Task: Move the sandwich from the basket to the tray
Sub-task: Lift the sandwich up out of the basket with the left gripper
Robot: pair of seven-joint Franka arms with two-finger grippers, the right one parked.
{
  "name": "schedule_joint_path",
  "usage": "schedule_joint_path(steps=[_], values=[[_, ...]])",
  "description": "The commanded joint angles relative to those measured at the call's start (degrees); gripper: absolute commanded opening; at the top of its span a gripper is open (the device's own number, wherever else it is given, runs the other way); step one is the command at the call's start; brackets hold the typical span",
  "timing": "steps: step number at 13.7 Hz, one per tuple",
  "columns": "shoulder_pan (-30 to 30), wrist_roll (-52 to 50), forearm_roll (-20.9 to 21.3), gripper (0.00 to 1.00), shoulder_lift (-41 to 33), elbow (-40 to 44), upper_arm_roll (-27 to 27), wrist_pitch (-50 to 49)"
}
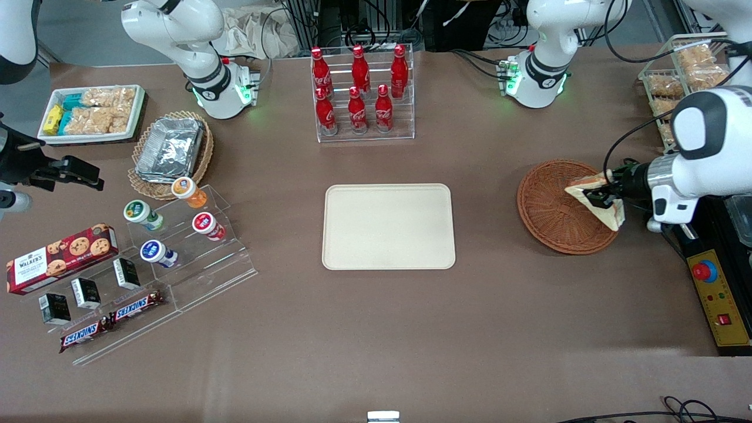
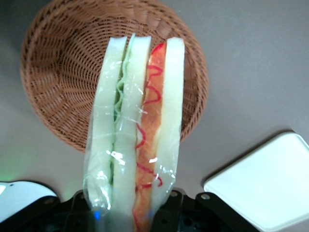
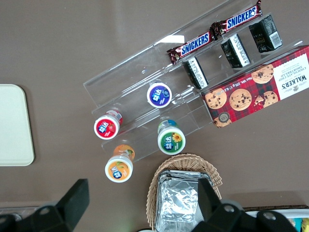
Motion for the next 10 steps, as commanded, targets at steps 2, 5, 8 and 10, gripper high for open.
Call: schedule_joint_path(steps=[2, 5, 8, 10], values=[[-0.27, 0.24, 3.22, 0.28, 0.99, 9.21, -3.51, -7.77], [-0.18, 0.41, 4.9, 0.28, 1.16, 11.86, -8.95, -8.74], [-0.18, 0.42, 5.16, 0.28, 2.13, 12.39, -15.98, -7.87], [-0.53, -0.11, 5.51, 0.28, 4.32, 14.31, -19.94, -7.69]])
